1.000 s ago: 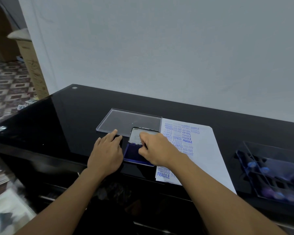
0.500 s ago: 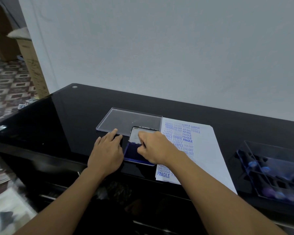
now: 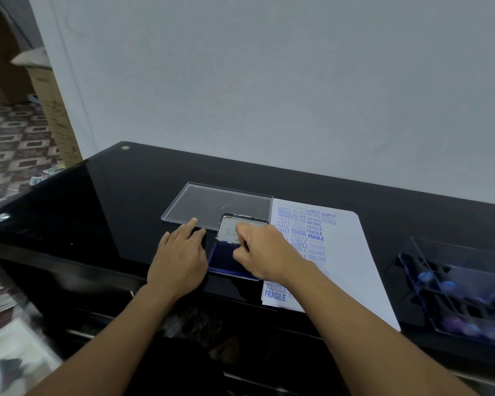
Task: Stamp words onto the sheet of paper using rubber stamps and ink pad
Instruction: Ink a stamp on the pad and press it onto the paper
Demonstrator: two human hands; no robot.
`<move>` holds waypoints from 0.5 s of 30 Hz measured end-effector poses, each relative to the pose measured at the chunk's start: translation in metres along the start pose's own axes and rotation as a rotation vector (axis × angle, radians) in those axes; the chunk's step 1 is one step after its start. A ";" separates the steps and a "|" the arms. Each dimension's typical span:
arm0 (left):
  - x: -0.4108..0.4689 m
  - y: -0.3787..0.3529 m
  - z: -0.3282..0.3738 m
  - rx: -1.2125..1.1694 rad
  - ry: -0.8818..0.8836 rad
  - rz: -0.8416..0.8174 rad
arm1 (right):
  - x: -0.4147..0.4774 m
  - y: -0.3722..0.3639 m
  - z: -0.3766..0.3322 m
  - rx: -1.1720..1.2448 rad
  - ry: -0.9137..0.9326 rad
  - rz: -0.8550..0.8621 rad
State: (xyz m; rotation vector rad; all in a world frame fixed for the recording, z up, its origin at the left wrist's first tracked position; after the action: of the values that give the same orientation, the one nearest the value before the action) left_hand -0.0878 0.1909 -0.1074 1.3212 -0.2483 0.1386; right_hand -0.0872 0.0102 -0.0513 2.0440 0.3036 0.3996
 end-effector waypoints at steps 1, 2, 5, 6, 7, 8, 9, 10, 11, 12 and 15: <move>0.000 0.000 0.000 0.002 0.001 -0.002 | 0.001 0.000 -0.001 -0.004 -0.009 -0.008; 0.000 0.000 0.000 0.005 0.001 -0.003 | 0.002 0.000 -0.002 -0.014 -0.016 -0.019; 0.000 0.000 0.000 0.002 0.007 -0.009 | 0.006 0.001 -0.007 -0.050 -0.006 -0.055; 0.000 0.000 0.000 -0.001 0.007 -0.009 | 0.007 0.001 -0.008 -0.057 0.000 -0.065; 0.000 0.000 0.000 0.000 0.005 -0.009 | 0.007 0.002 -0.009 -0.062 0.004 -0.072; 0.000 0.000 0.000 0.003 0.004 -0.009 | 0.007 0.002 -0.009 -0.065 0.007 -0.078; 0.000 0.000 0.000 0.005 0.004 -0.009 | 0.007 0.002 -0.009 -0.067 0.011 -0.081; 0.000 0.000 0.000 0.005 0.003 -0.009 | 0.007 0.002 -0.009 -0.067 0.016 -0.080; 0.000 0.000 0.000 0.002 0.002 -0.007 | 0.007 0.002 -0.008 -0.063 0.018 -0.075; 0.000 0.001 0.000 -0.001 0.001 -0.006 | 0.006 0.002 -0.007 -0.055 0.018 -0.063; 0.000 0.001 0.001 0.003 0.002 -0.005 | 0.003 0.001 -0.001 -0.019 0.009 -0.019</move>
State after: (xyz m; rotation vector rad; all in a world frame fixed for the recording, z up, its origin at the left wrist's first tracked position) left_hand -0.0882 0.1904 -0.1064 1.3244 -0.2436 0.1357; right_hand -0.0848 0.0123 -0.0496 2.0196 0.3236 0.3984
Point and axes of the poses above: each hand's wrist, its own x-axis towards the middle knuckle, its own y-axis out of the back of the hand, z = x × y, the point moved 2 cm from there along x, towards the middle knuckle, and after that the axes turned 7 degrees about x, right-handed, at the moved point
